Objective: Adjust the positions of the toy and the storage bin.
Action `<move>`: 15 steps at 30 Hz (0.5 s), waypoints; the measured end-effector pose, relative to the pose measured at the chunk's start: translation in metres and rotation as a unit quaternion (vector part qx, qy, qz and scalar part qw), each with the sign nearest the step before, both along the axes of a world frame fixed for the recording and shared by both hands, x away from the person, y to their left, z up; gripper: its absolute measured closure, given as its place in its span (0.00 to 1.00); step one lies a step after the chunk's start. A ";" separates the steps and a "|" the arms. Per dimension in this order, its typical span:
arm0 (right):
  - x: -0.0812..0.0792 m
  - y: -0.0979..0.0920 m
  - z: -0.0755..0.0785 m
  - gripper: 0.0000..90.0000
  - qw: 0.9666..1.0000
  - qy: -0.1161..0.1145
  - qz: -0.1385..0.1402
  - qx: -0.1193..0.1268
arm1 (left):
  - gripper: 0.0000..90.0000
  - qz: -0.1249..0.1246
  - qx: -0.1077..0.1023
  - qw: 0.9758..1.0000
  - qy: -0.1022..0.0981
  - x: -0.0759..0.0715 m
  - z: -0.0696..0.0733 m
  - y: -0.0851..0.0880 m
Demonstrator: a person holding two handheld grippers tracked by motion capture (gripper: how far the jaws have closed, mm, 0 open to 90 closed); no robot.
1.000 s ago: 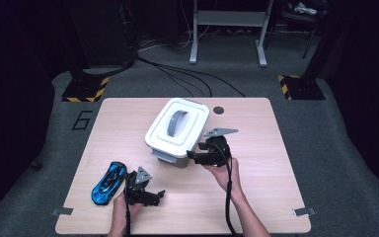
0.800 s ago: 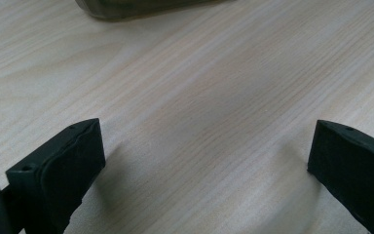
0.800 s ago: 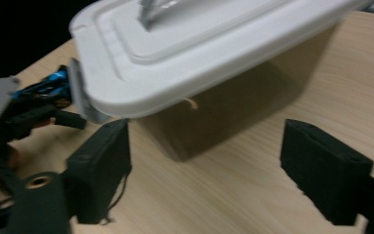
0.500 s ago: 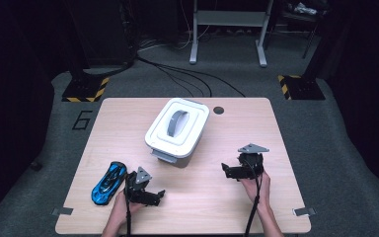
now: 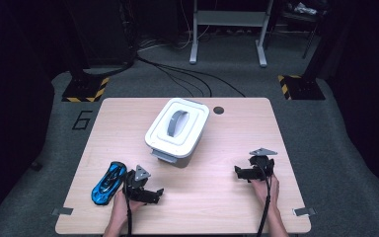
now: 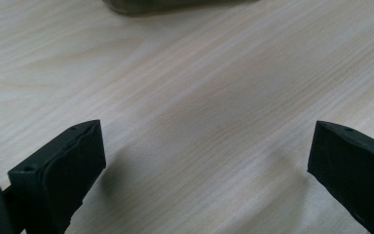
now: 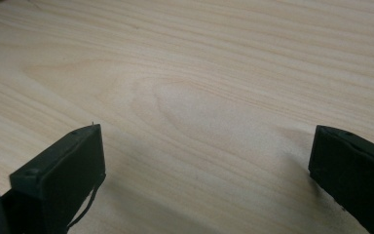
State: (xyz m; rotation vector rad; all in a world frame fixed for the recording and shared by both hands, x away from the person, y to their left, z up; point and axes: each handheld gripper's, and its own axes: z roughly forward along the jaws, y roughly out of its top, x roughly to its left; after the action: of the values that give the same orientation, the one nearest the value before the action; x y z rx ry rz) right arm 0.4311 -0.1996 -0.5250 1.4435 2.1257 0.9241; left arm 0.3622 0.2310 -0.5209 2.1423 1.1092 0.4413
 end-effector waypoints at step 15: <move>0.001 0.000 -0.003 0.00 1.000 -0.004 0.010 -0.012 | 0.04 0.013 -0.037 0.999 -0.015 0.009 0.072 0.021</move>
State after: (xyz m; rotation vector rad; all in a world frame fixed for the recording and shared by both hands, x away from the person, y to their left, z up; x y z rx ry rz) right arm 0.4321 -0.1991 -0.5285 1.4069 2.1433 0.9068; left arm 0.3710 0.2519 -0.4488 2.0517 1.1214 0.4366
